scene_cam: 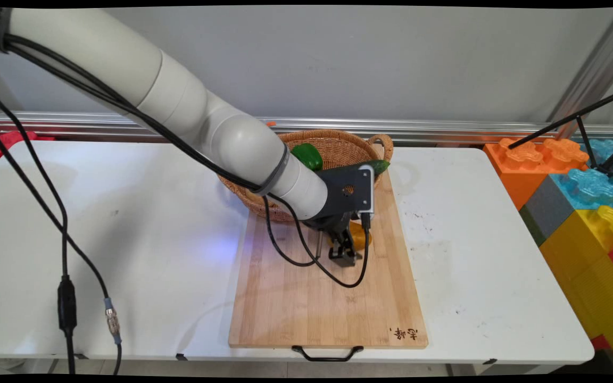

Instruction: Place the picked object on the cutting board

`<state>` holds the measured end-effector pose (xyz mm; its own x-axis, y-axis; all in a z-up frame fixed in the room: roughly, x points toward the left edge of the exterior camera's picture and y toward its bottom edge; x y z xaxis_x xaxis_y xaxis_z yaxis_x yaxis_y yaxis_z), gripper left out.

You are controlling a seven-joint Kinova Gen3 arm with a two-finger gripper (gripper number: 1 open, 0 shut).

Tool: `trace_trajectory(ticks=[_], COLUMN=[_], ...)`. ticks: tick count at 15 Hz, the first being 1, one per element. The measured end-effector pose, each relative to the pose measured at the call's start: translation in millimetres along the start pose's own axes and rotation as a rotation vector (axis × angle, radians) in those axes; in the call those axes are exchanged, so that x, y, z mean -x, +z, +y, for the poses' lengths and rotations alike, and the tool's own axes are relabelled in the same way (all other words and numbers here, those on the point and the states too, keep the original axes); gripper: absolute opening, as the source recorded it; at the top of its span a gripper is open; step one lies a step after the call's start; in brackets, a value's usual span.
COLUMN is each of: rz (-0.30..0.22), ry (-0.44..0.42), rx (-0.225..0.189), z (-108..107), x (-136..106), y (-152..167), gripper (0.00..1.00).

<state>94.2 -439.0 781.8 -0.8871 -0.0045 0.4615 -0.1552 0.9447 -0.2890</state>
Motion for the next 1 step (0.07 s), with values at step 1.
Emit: trace_trajectory(ticks=[1], rz=[0.002], ry=[-0.004], rx=[0.005], z=[1.7], x=[-0.9], y=[-2.8], gripper=[1.0])
